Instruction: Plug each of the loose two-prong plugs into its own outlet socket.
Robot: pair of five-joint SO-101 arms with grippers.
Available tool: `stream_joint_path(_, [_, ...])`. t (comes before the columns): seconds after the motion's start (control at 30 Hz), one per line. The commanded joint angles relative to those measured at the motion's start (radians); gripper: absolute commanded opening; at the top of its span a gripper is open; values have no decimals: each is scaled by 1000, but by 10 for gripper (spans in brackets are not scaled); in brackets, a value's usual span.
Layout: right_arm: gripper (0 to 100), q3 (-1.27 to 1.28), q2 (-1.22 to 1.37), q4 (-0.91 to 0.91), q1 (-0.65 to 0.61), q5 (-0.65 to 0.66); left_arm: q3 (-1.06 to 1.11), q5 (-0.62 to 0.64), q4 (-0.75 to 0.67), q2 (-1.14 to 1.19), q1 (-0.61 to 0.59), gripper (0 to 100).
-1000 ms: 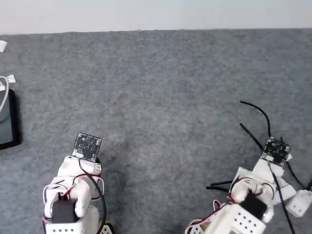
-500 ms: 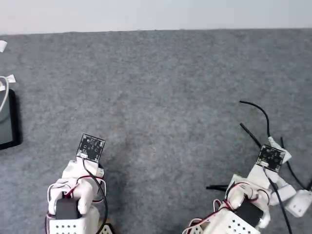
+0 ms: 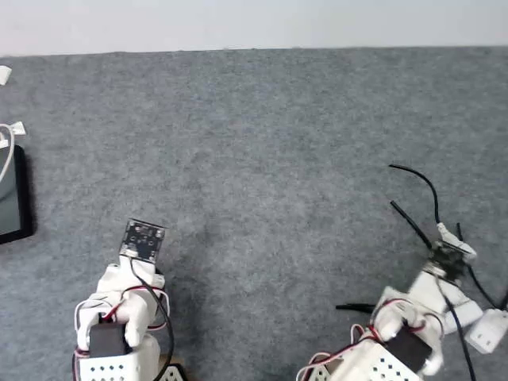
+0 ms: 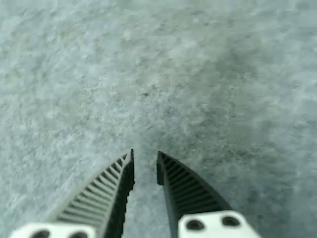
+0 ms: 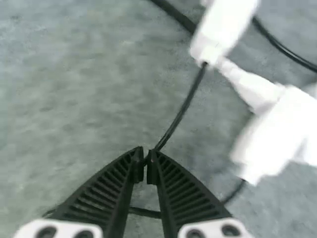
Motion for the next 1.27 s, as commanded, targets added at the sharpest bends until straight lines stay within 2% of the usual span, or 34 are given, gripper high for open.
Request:
stream_joint_path(0.0, [9,15,-15,5,147,-11,-12,-6,-26,-12,-86,26])
stream_joint_path(0.13, [9,15,-15,5,222,-11,-12,-6,-26,-12,-158,26])
stream_joint_path(0.37, [9,15,-15,5,226,-11,-12,-5,-26,-12,-153,27])
stream_joint_path(0.67, [9,15,-15,5,228,-11,-12,-5,-26,-12,0,27])
stream_joint_path(1.23, [9,15,-15,5,226,-11,-12,-5,-26,-12,-2,27])
